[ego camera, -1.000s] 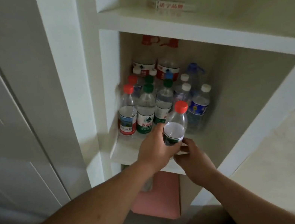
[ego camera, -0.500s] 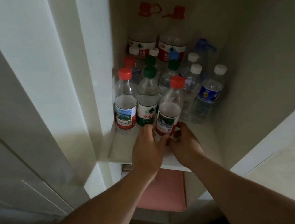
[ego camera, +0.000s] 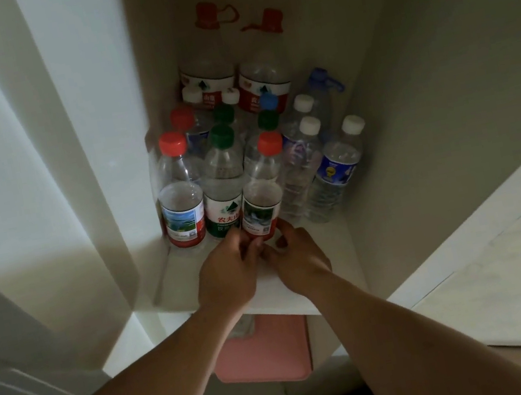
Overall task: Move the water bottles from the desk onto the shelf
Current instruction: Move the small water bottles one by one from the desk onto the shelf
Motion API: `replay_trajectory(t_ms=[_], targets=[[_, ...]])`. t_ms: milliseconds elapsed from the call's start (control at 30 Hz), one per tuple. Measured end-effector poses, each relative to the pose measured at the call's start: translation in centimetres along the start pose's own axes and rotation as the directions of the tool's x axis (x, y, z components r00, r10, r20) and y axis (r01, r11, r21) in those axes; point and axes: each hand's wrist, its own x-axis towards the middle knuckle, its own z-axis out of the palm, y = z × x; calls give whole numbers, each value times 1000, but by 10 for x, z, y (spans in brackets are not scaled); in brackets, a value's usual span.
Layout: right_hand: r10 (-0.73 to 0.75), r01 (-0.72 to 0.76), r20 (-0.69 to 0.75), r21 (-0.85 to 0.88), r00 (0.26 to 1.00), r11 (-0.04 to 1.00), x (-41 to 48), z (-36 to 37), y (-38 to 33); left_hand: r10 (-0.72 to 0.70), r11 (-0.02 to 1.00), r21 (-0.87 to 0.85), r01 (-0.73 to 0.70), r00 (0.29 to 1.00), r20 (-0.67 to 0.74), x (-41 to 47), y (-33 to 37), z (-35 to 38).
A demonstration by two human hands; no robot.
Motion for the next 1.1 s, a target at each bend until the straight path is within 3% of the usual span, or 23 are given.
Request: replay_trajectory(t_ms=[200, 467, 633, 700, 767, 867, 967, 1033, 1100], targets=[[-8, 8, 19, 9, 1000, 1000, -2, -2, -2, -26, 999, 22, 26, 1000, 3, -1, 3, -1], [12, -25, 69, 197, 998, 980, -42, -13, 10, 0, 1000, 0, 0, 1000, 13, -19, 14, -4], [-57, 33, 168, 142, 984, 989, -122, -41, 71, 122, 992, -7, -124, 966, 227, -98, 56, 34], [-8, -16, 263, 90, 965, 996, -163, -63, 121, 187, 982, -45, -184, 901, 391, -141, 83, 69], [107, -126, 314, 40, 943, 991, -205, -98, 181, 214, 970, -31, -243, 781, 586, -177, 115, 111], [294, -289, 224, -58, 929, 956, -260, -164, 291, 215, 930, 0, -368, 544, 811, -215, 170, 181], [505, -504, 86, -34, 859, 863, -307, -226, 404, 118, 911, 32, -411, 334, 935, -240, 223, 250], [593, -593, 6, 31, 805, 805, -335, -263, 470, 65, 887, 81, -454, 298, 952, -253, 255, 297], [657, -652, -34, 97, 753, 752, -358, -297, 526, 52, 868, 108, -484, 305, 951, -265, 288, 345]])
